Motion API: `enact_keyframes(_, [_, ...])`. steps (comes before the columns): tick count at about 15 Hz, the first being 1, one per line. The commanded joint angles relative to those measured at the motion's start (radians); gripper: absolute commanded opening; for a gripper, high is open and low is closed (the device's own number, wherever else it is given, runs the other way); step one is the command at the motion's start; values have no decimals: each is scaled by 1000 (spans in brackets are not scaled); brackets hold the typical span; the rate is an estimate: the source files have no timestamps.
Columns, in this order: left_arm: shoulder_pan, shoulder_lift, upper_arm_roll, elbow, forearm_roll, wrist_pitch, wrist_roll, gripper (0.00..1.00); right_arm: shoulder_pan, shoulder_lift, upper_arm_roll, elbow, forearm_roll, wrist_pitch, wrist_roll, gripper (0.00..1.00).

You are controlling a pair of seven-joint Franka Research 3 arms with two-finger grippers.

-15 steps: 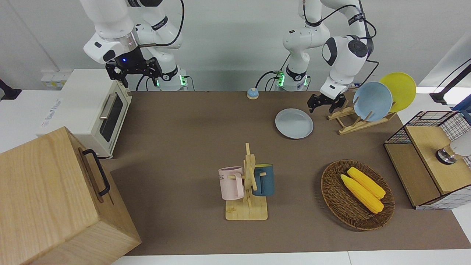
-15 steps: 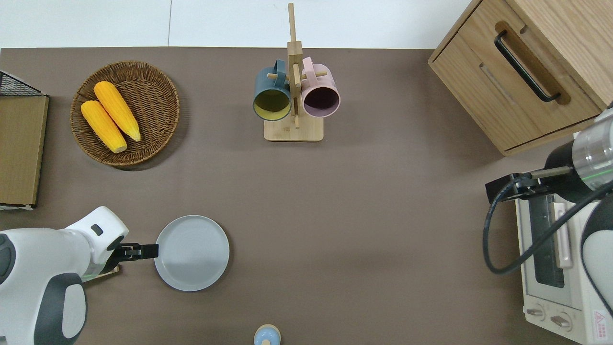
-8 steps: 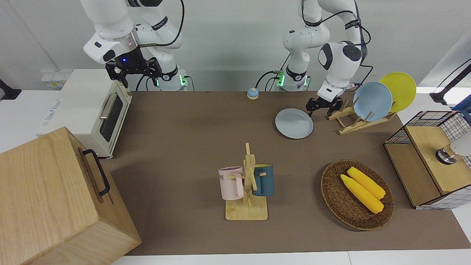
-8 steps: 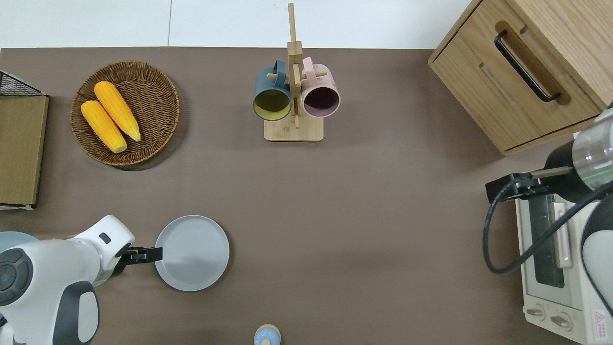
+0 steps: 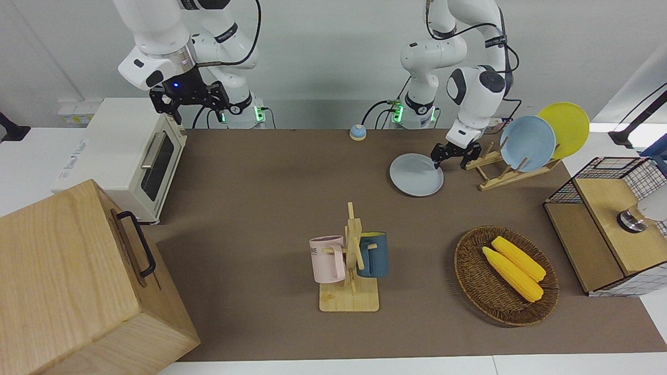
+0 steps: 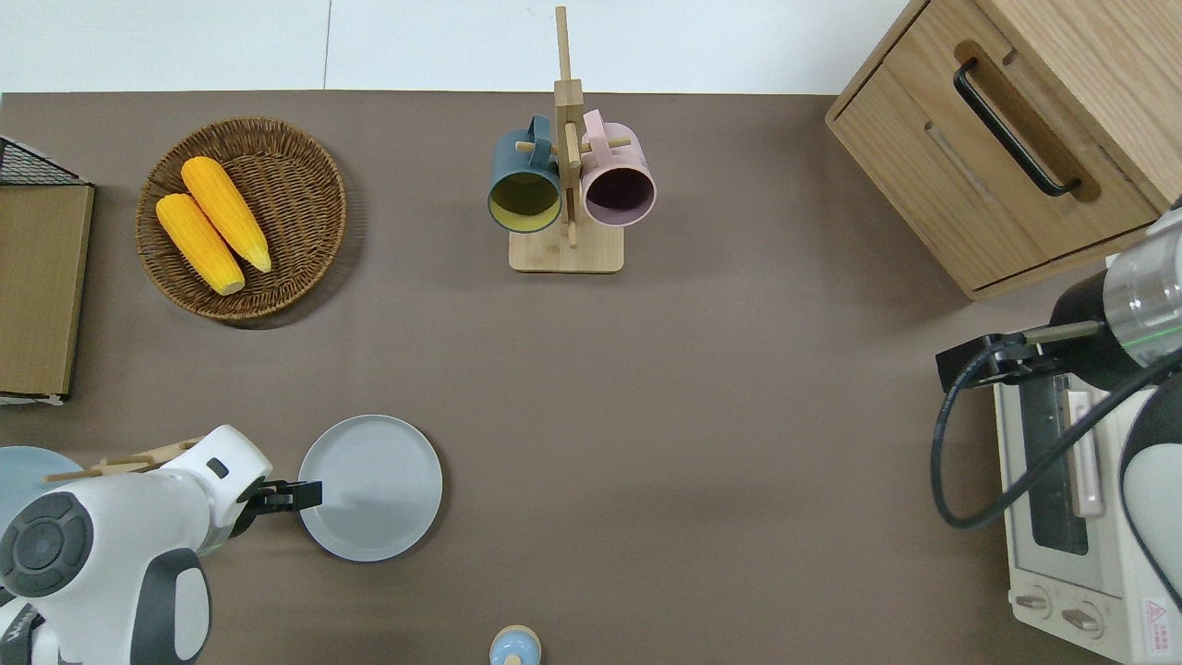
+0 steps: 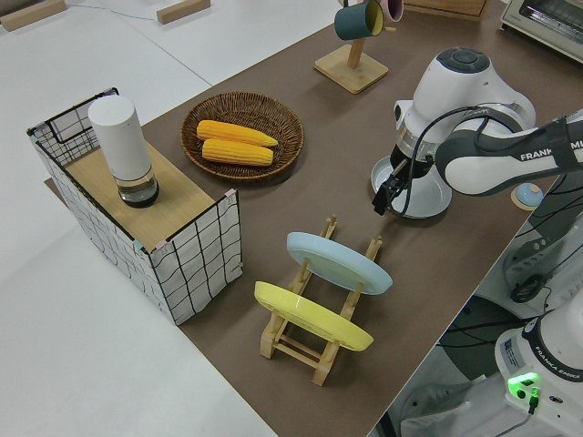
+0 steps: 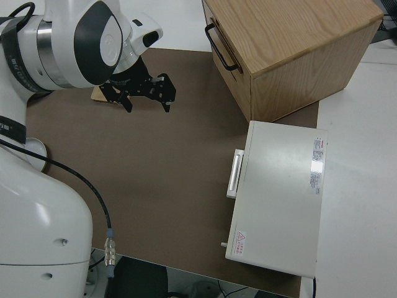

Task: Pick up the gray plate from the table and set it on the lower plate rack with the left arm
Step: 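Lower the left gripper to the gray plate's rim nearest it and grasp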

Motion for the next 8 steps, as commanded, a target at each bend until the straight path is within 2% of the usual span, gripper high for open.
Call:
enact_keyframes(1, [-10,27,-2,-23,-11,50,-20,991,-24,-2,21,7,-6,-13,12,983])
enact_keyframes(8, [-26,75,-8,-25,-11,87,-64,985,-24,-2,21,7,-6,-11,12,983])
